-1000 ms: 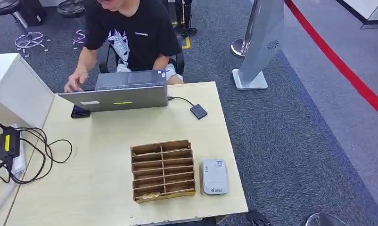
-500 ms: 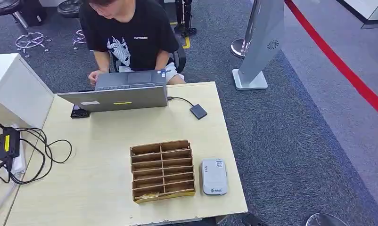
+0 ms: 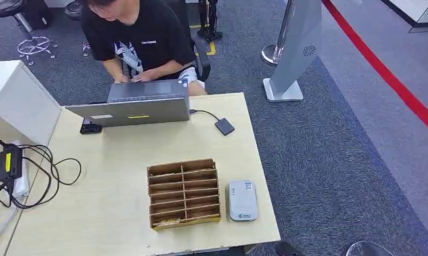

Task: Pass the card to the sensor for recognition and then transmit it.

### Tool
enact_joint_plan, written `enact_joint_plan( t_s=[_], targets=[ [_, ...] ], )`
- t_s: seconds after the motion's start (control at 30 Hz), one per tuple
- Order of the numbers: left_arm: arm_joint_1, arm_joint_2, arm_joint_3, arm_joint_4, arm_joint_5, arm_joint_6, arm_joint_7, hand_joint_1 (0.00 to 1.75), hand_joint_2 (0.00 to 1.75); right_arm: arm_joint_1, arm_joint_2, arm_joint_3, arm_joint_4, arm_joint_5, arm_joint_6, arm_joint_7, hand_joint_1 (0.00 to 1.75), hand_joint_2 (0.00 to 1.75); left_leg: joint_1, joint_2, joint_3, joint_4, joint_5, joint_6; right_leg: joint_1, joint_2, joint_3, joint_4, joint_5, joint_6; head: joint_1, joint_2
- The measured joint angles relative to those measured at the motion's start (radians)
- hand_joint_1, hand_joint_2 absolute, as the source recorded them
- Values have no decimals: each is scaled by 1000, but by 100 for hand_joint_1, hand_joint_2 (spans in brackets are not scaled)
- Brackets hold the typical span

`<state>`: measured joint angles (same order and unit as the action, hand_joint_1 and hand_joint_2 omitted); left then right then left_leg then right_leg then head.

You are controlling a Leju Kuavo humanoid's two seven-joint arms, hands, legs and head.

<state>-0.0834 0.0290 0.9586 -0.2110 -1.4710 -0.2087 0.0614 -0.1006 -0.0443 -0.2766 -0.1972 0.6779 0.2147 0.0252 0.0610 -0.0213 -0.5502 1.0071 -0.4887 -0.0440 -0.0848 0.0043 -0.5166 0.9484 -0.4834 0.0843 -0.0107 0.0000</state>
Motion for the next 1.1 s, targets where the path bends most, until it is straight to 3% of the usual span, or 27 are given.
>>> enact_joint_plan(
  t_s=[0.2,0.37,0.53,0.6,0.63,0.77,0.83,1.1],
  targets=[
    [1,-4,-2,0,8,93,28,0,0,1,1,-5,-1,-1,-233,15,0,0,0,0,0,0,0,0,0,0,0,0,0,0,0,0],
    [1,-6,-2,0,16,28,-8,0,0,2,2,-3,0,49,-148,8,0,0,0,0,0,0,0,0,0,0,0,0,0,0,0,0],
    [1,-6,-2,0,16,25,-10,0,0,2,2,-2,0,50,-144,8,0,0,0,0,0,0,0,0,0,0,0,0,0,0,0,0],
    [1,-5,-2,0,17,-21,-30,0,0,2,5,10,1,68,-112,14,0,0,0,0,0,0,0,0,0,0,0,0,0,0,0,0],
    [2,-5,-2,0,19,36,-10,0,0,2,5,14,1,86,-269,48,0,0,0,0,0,0,0,0,0,0,0,0,0,0,1,0],
    [6,-10,-15,0,-35,173,40,0,0,1,5,16,-2,130,-482,103,0,0,0,0,0,0,0,0,0,0,0,0,0,0,0,0],
    [6,-12,-24,0,-45,190,52,0,0,1,5,18,-2,144,-515,103,0,0,0,0,0,0,0,0,0,0,0,0,0,0,0,0],
    [7,-24,-40,0,-46,196,57,0,0,1,6,26,-2,148,-524,101,0,0,0,0,0,0,0,0,0,0,0,0,0,0,0,0]
  ],
)
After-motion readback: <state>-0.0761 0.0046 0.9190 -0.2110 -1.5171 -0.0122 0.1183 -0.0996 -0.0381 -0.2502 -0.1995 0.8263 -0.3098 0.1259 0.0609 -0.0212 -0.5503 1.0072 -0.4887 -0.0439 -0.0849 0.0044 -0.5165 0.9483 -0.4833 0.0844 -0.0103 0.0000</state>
